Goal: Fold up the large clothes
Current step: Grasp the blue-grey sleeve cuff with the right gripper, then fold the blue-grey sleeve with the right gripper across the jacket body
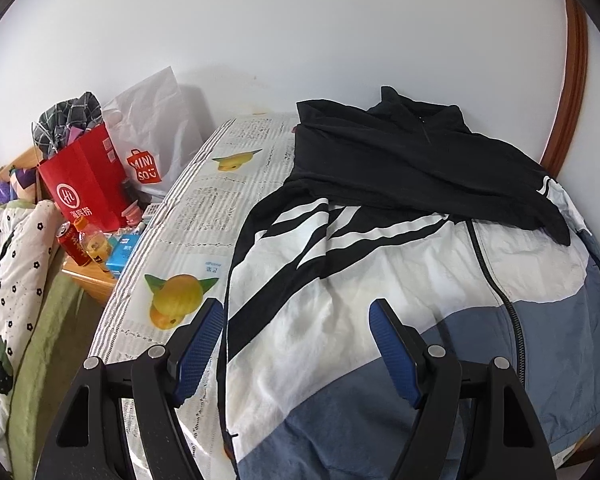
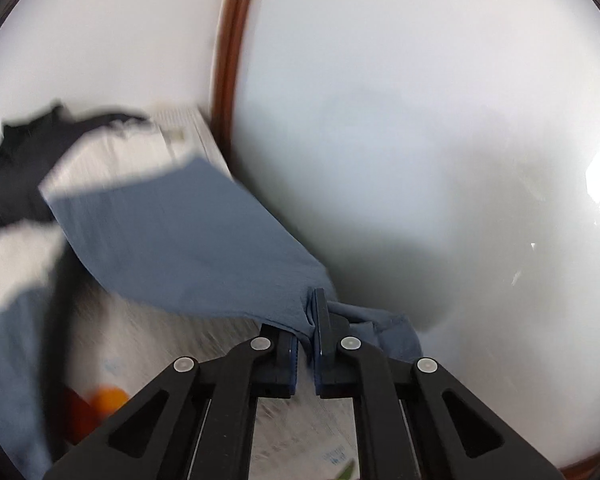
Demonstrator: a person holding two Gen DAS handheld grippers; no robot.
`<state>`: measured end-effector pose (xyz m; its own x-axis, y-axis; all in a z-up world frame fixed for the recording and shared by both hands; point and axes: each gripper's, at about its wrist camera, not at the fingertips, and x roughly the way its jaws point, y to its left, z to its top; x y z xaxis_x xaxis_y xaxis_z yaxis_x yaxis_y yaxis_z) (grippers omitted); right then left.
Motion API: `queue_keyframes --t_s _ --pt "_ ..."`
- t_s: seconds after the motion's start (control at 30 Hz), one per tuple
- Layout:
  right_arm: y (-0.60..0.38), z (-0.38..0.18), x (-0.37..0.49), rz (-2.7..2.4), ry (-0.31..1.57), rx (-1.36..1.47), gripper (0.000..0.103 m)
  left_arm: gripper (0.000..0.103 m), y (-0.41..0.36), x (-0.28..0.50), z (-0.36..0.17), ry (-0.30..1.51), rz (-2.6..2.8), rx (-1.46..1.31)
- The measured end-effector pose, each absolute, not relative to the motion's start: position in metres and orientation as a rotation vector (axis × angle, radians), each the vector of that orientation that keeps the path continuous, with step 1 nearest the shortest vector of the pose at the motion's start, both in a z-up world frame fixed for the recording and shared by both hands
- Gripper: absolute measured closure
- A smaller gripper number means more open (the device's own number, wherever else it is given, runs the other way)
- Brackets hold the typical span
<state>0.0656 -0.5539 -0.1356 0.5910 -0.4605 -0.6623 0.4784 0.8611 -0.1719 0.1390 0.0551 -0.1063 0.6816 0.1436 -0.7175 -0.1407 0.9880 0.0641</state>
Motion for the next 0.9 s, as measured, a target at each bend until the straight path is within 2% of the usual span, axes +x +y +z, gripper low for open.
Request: queue_keyframes --t_s 0.2,0.37,0.9 --pt "-0.495 -0.07 0.101 -0.395 0.63 -0.004 0.099 0.03 0.073 0.141 -0.108 0.809 0.156 -0.024" --pt "-0.431 -0.039 0.136 -0.257 0.579 0.004 0.099 0.03 0.085 0.144 -0.109 0.795 0.151 -0.033" --pt "-0.267 -0.03 0.242 0.083 0.581 0.019 0.099 0.03 0.108 0.182 -0.106 0.785 0.117 -0.09"
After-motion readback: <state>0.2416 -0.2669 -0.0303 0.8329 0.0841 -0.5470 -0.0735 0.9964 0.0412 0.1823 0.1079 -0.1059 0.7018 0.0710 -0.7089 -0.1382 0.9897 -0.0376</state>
